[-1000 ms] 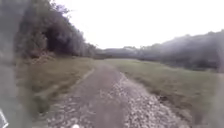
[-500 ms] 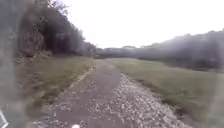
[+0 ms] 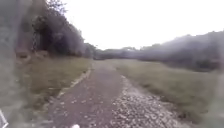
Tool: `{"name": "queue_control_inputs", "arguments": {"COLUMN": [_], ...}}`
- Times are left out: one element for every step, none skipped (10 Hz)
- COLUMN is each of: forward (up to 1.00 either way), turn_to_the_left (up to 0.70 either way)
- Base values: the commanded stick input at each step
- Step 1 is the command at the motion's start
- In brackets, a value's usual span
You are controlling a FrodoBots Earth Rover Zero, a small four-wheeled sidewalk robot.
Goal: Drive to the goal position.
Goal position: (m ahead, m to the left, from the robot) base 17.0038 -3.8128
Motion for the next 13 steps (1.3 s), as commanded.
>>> {"name": "queue_control_inputs", "arguments": {"forward": [1.0,1.0,1.0,1.0,1.0,1.0,1.0,1.0,1.0,1.0,1.0,1.0,1.0], "turn_to_the_left": [0.15,0.09,0.03,0.0,0.0,0.0,0.0,0.0,0.0,0.0,0.0,0.0,0.0]}}
